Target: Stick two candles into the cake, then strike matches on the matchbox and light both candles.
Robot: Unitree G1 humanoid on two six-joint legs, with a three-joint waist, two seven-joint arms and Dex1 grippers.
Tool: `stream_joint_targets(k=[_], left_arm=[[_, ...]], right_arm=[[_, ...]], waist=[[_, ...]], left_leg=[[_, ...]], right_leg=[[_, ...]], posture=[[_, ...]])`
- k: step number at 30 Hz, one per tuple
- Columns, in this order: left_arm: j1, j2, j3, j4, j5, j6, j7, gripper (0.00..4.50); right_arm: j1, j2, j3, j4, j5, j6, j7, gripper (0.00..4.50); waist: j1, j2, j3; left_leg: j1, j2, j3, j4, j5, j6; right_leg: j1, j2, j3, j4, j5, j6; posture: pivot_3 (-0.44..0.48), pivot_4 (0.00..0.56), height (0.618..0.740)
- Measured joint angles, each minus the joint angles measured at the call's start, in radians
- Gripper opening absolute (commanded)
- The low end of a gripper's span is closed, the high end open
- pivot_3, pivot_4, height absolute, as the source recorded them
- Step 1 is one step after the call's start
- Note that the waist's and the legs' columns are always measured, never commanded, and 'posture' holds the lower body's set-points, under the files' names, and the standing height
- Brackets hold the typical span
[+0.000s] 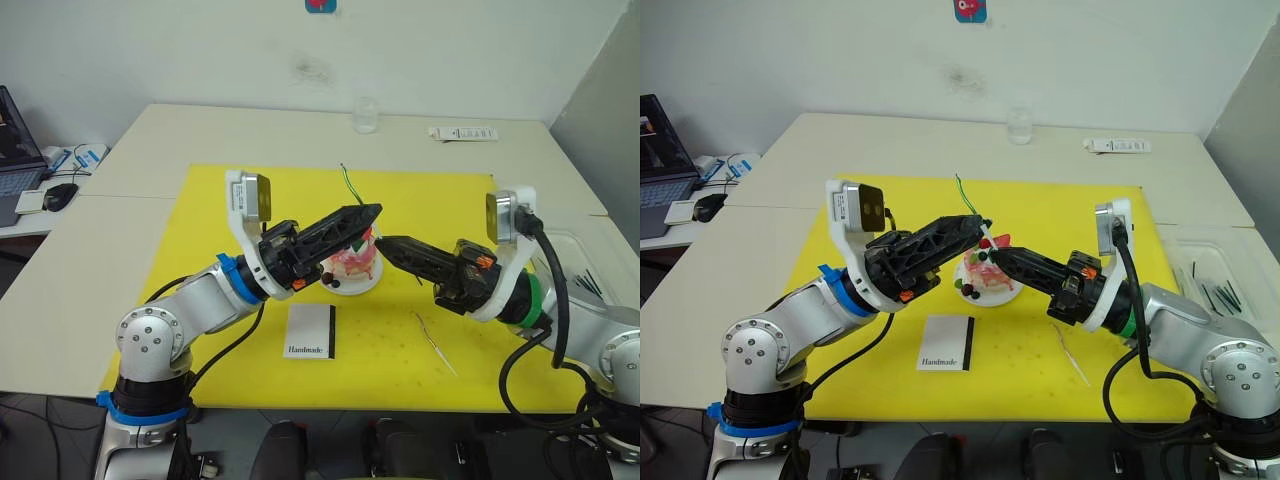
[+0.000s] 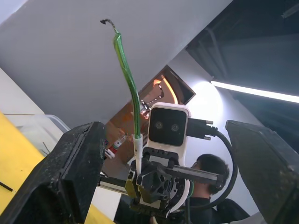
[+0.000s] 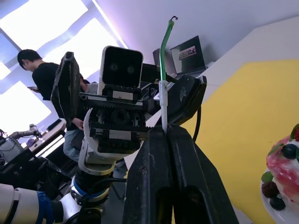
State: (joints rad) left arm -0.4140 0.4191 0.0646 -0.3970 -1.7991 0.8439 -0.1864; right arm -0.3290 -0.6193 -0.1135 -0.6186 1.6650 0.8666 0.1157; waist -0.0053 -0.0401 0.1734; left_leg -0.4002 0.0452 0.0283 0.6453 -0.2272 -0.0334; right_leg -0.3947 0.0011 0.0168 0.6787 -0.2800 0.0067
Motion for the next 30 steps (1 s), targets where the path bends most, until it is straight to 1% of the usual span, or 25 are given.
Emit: stream_joint_targets(k=[2, 5, 9, 10, 11, 13, 17, 18, 21, 24, 28, 30], left_arm=[[0.000, -0.003, -0.001, 0.009, -0.009, 0.000, 0.000, 4.50], [-0.003, -0.012, -0.006, 0.015, -0.021, 0.000, 0.000, 3.90], [-0.009, -0.014, -0.017, 0.025, -0.031, 0.001, -0.001, 2.66], [-0.012, -0.015, -0.018, 0.029, -0.032, 0.001, -0.001, 2.29], [-0.013, -0.015, -0.018, 0.032, -0.032, 0.001, -0.002, 2.05], [-0.013, -0.016, -0.018, 0.045, -0.033, 0.002, -0.003, 1.30], [-0.013, -0.016, -0.017, 0.061, -0.032, 0.003, -0.003, 0.09], [-0.013, -0.015, -0.017, 0.065, -0.032, 0.004, -0.005, 0.01], [-0.013, -0.013, -0.015, 0.070, -0.032, 0.005, -0.018, 0.01], [-0.013, -0.009, -0.014, 0.073, -0.032, 0.010, -0.024, 0.00], [-0.017, -0.006, -0.013, 0.071, -0.012, 0.018, -0.048, 0.00], [-0.042, 0.015, -0.009, 0.067, 0.061, 0.008, -0.059, 0.00]], right_arm=[[-0.003, 0.000, 0.004, 0.000, 0.002, -0.007, -0.006, 0.05], [-0.005, -0.001, 0.019, 0.000, 0.006, -0.011, -0.009, 0.00], [-0.006, -0.003, 0.020, 0.000, 0.007, -0.020, -0.011, 0.00], [-0.007, -0.003, 0.022, 0.000, 0.007, -0.022, -0.011, 0.00], [-0.008, -0.003, 0.025, 0.000, 0.007, -0.025, -0.012, 0.00], [-0.014, -0.002, 0.035, 0.000, 0.007, -0.028, -0.014, 0.00], [-0.027, 0.000, 0.051, -0.003, 0.010, -0.032, -0.011, 0.00], [-0.031, 0.001, 0.057, -0.002, 0.009, -0.034, -0.014, 0.00], [-0.038, 0.005, 0.060, -0.002, 0.008, -0.036, -0.018, 0.00], [-0.042, 0.011, 0.068, 0.002, 0.009, -0.039, -0.031, 0.60], [-0.043, 0.005, 0.070, 0.013, 0.003, -0.044, -0.037, 2.07], [-0.039, -0.033, 0.063, 0.011, -0.026, -0.041, -0.026, 2.79]], waist=[[0.000, 0.000, 0.000], [0.000, 0.000, 0.000], [0.000, 0.000, 0.000], [0.001, 0.000, 0.000], [0.000, 0.000, 0.000], [0.000, 0.000, 0.000], [0.000, 0.000, 0.000], [0.000, 0.000, 0.000], [0.000, 0.000, 0.000], [0.000, 0.000, 0.000], [0.000, 0.000, 0.000], [0.001, 0.000, 0.000]], left_leg=[[0.000, 0.000, 0.000, 0.000, 0.000, 0.000], [0.000, 0.000, 0.000, 0.000, 0.000, 0.000], [0.000, 0.000, 0.000, 0.000, 0.000, 0.000], [0.000, 0.000, 0.000, 0.000, 0.000, 0.000], [0.000, 0.000, 0.000, 0.000, 0.000, 0.000], [0.000, 0.000, 0.000, 0.000, 0.000, 0.000], [0.000, 0.000, 0.000, 0.000, 0.000, 0.000], [0.000, 0.000, 0.000, 0.000, 0.000, 0.000], [-0.001, 0.000, 0.000, -0.001, 0.000, 0.000], [-0.001, 0.000, 0.000, -0.001, 0.000, 0.000], [-0.001, 0.000, 0.000, -0.001, 0.000, 0.000], [-0.001, 0.000, 0.000, -0.001, 0.000, 0.000]], right_leg=[[0.000, 0.000, 0.000, 0.000, 0.000, 0.000], [0.000, 0.000, 0.000, 0.000, 0.000, 0.000], [0.000, 0.000, 0.000, 0.000, 0.000, 0.000], [0.000, 0.000, 0.000, 0.000, 0.000, 0.000], [0.000, 0.000, 0.000, 0.000, 0.000, 0.000], [0.000, 0.000, 0.000, 0.000, 0.000, 0.000], [0.000, 0.000, 0.000, -0.001, 0.000, 0.000], [0.000, 0.000, 0.000, -0.001, 0.000, 0.000], [-0.001, 0.000, 0.000, -0.001, 0.000, 0.000], [-0.001, 0.000, 0.000, -0.001, 0.000, 0.000], [-0.001, 0.000, 0.000, -0.001, 0.000, 0.000], [-0.001, 0.000, 0.000, -0.001, 0.000, 0.000]], posture=[[0.000, 0.150, 0.740], [0.000, 0.150, 0.740], [0.000, 0.150, 0.740], [0.000, 0.150, 0.740], [0.000, 0.150, 0.740], [0.000, 0.150, 0.740], [0.000, 0.150, 0.740], [0.000, 0.150, 0.740], [0.000, 0.150, 0.740], [0.000, 0.150, 0.740], [0.000, 0.150, 0.740], [0.000, 0.150, 0.740]])
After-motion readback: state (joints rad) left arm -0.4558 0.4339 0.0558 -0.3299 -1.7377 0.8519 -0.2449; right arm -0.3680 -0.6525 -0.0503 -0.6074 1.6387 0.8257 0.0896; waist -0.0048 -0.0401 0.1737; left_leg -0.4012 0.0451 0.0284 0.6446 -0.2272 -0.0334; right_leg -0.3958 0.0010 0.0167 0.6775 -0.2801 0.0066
